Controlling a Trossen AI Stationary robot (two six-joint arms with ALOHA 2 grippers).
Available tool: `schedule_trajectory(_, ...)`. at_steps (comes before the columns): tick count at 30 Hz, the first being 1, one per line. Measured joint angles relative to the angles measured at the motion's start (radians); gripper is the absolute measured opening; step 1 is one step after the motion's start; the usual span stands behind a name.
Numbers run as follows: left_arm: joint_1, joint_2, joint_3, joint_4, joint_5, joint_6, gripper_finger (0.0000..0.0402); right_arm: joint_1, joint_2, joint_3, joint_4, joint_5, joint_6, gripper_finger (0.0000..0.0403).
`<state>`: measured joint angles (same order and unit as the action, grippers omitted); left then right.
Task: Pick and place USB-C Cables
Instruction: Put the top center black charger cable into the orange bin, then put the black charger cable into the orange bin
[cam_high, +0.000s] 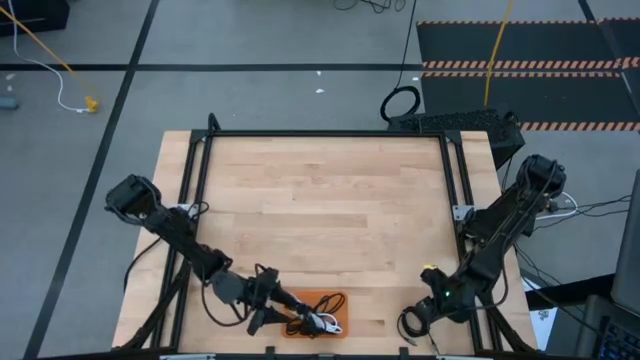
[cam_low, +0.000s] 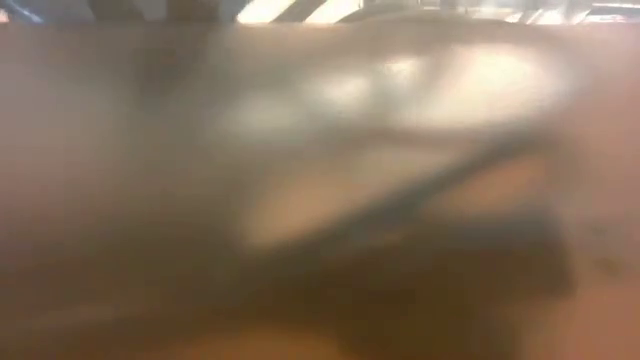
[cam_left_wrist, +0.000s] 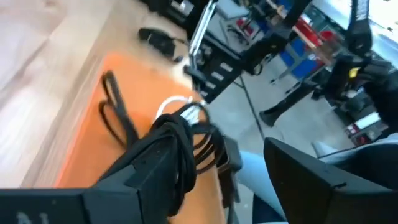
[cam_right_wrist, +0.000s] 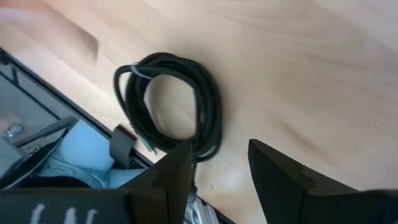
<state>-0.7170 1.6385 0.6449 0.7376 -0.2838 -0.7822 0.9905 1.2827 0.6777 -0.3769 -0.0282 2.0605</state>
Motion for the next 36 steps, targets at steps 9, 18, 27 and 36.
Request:
schedule_trajectory(9, -0.005, -0.125, 0.0, 0.041, 0.069, 0.152, 0.0259, -0.002, 0.16, 0.001, 0.079, 0.0, -0.047, 0.0149)
schedule_trajectory(18, -0.008, -0.181, 0.0, 0.043, 0.066, 0.225, 0.026, -0.001, 0.209, 0.001, 0.115, 0.046, -0.064, 0.0148)
schedule_trajectory(27, -0.008, -0.181, 0.0, 0.042, 0.066, 0.228, 0.026, -0.006, 0.211, -0.002, 0.217, 0.085, -0.113, 0.0148)
schedule_trajectory(36, -0.008, -0.181, 0.0, 0.04, 0.066, 0.239, 0.026, -0.006, 0.214, -0.002, 0.231, 0.108, -0.15, 0.0115)
